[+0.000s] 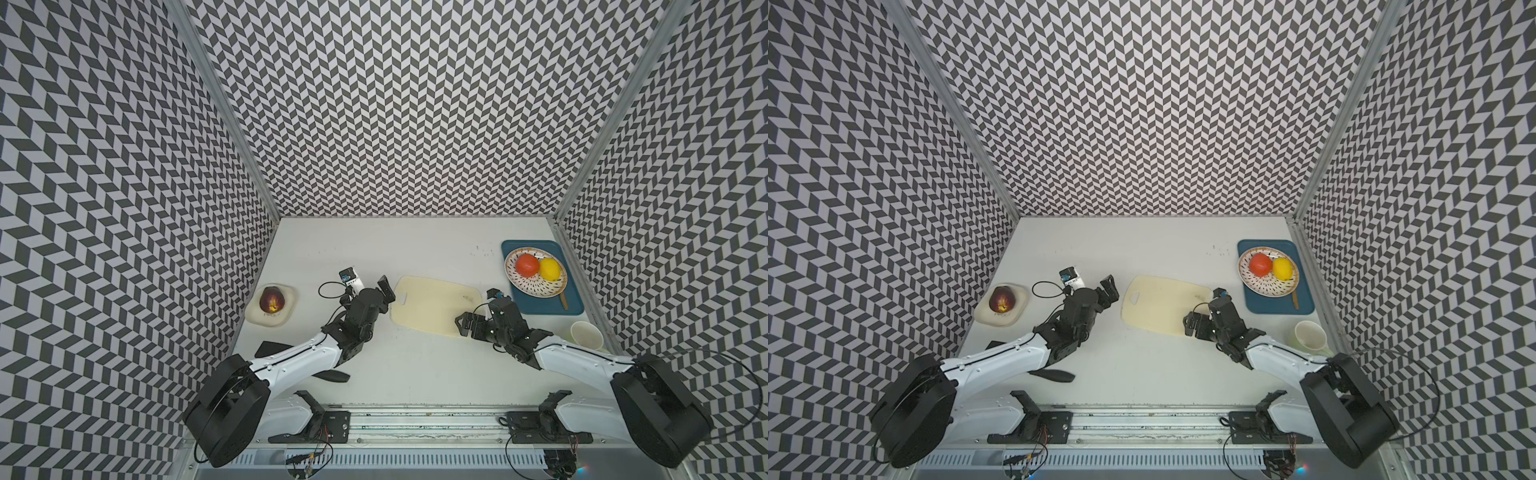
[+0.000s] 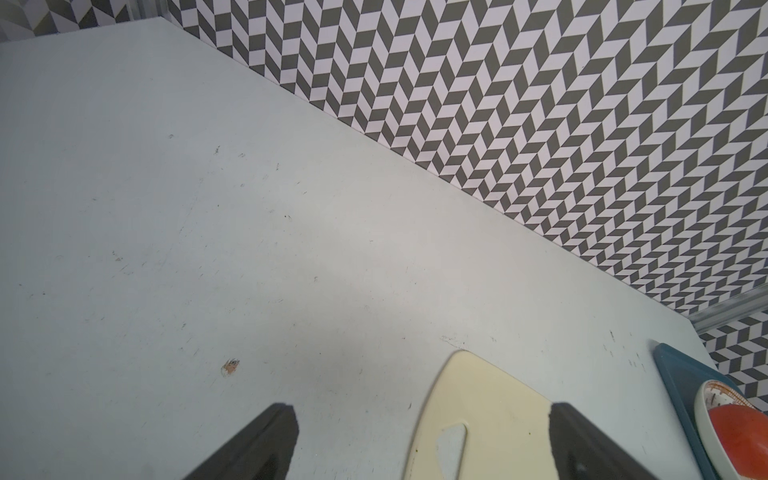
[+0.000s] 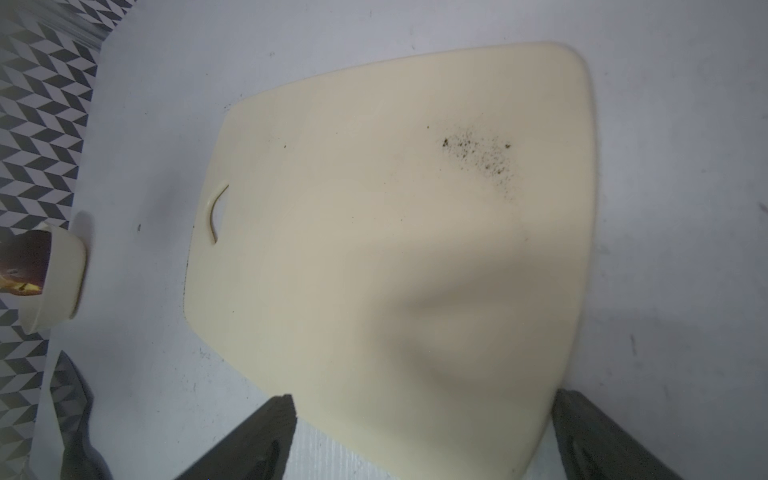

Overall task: Align the knife with the edge of the cutting board
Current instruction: Adjust the work surface at the center of the board.

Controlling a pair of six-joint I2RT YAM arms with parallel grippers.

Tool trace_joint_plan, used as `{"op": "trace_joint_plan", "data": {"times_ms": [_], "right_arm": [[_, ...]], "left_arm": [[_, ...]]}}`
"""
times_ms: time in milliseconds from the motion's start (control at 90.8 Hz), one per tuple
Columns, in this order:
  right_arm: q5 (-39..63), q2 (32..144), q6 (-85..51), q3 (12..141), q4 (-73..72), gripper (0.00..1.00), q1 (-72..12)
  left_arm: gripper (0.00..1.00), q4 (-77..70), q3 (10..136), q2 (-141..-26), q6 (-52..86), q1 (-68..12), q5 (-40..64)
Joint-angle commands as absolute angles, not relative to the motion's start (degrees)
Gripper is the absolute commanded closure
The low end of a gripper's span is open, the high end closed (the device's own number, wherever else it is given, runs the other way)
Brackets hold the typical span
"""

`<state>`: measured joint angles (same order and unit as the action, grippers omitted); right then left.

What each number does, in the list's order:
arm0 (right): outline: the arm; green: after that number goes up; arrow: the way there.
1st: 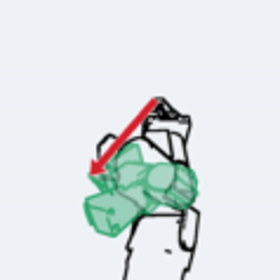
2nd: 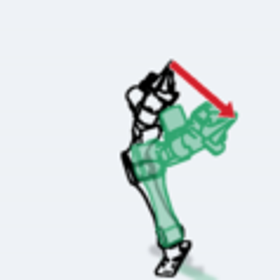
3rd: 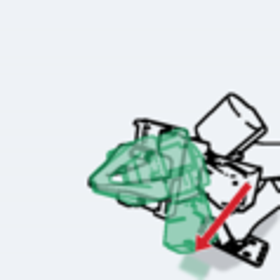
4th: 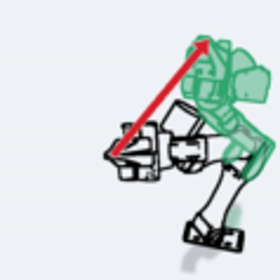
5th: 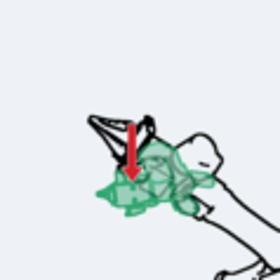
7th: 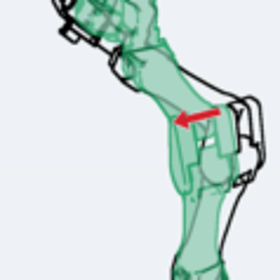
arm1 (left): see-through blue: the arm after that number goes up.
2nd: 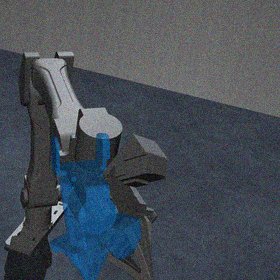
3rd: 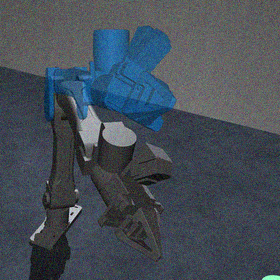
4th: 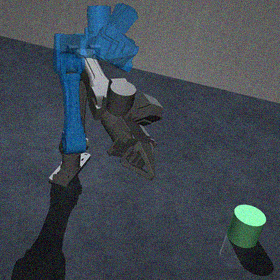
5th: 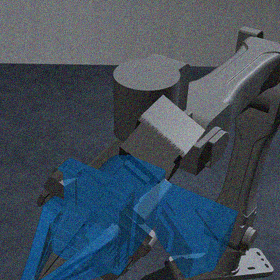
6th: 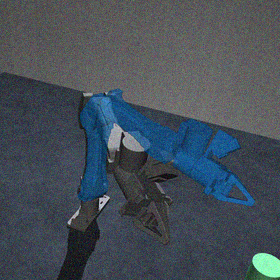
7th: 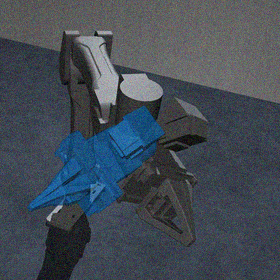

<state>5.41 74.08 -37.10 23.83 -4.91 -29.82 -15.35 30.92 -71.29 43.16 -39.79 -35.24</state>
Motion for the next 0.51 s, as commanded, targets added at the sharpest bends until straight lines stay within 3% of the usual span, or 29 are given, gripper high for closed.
{"op": "trace_joint_plan", "data": {"times_ms": [0,496], "right_arm": [[7.85,78.67,-37.87,24.88,-6.29,0.0,-30.41],[3.72,89.24,-33.98,35.22,-3.84,0.0,-30.17]], "left_arm": [[0.0,-15.55,31.64,-71.7,42.41,-40.25,-35.47],[0.0,-15.11,32.21,-72.87,42.45,-40.21,-35.82]]}}
